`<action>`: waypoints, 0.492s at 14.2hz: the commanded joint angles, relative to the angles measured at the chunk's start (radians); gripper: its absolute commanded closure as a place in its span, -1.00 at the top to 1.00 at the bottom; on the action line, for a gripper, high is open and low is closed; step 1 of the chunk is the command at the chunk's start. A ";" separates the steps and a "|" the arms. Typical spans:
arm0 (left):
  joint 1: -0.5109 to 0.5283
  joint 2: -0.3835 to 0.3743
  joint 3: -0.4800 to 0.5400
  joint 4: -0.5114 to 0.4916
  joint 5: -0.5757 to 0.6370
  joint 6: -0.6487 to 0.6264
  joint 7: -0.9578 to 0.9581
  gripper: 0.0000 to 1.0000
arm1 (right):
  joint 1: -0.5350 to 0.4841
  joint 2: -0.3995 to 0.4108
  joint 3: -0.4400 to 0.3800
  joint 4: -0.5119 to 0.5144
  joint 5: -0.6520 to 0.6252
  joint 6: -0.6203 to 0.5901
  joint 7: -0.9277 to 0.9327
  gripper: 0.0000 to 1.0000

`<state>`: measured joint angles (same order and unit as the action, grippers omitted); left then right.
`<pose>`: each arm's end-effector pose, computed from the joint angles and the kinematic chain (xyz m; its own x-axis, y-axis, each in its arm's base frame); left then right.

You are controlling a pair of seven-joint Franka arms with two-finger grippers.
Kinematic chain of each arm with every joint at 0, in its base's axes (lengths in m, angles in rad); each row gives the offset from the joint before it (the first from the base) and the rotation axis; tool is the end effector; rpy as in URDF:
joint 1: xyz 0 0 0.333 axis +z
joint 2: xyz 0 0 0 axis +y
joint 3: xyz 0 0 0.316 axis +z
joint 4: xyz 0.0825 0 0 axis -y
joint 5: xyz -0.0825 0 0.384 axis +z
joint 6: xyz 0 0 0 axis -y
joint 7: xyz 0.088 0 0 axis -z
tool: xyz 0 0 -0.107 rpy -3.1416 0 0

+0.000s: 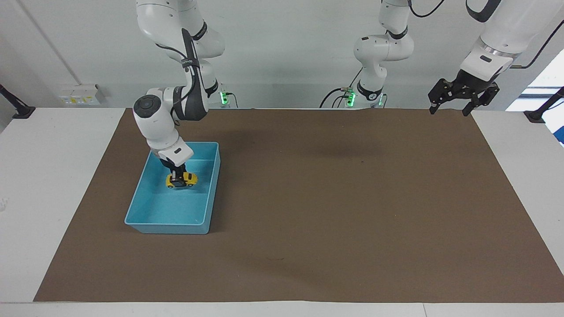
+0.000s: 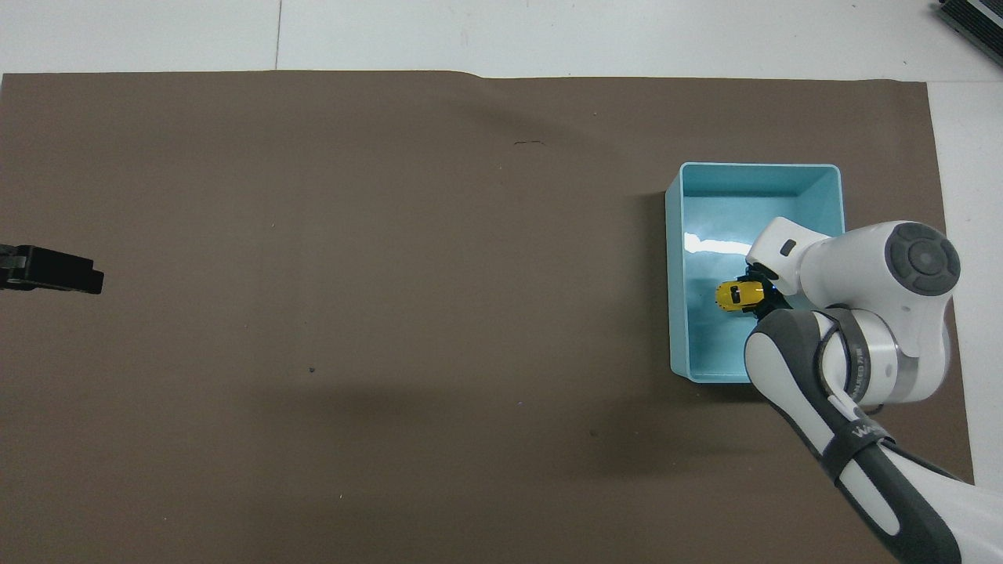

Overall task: Wind up and store yellow beetle car
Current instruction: 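Lower the car onto the box floor and open the right gripper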

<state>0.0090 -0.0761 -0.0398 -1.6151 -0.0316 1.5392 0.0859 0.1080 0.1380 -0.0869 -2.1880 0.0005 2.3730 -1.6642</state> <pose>0.5271 -0.0206 0.6421 0.9931 -0.1173 0.0026 -0.1173 -0.9927 0.0284 0.5541 0.0121 0.3290 -0.1146 0.9933 -0.0160 0.9923 0.1152 0.0462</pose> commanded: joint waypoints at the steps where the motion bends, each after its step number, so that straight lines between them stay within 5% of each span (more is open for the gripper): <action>1: 0.016 -0.016 -0.008 -0.011 -0.011 0.007 0.011 1.00 | -0.021 0.021 0.009 -0.015 -0.016 0.052 -0.034 -0.61; 7: 0.016 -0.016 -0.008 -0.011 -0.011 0.007 0.011 1.00 | -0.021 0.042 0.009 -0.015 -0.016 0.071 -0.035 -0.60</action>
<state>0.0090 -0.0761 -0.0398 -1.6151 -0.0317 1.5392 0.0859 0.1032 0.1751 -0.0869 -2.1956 0.0004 2.4188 -1.6726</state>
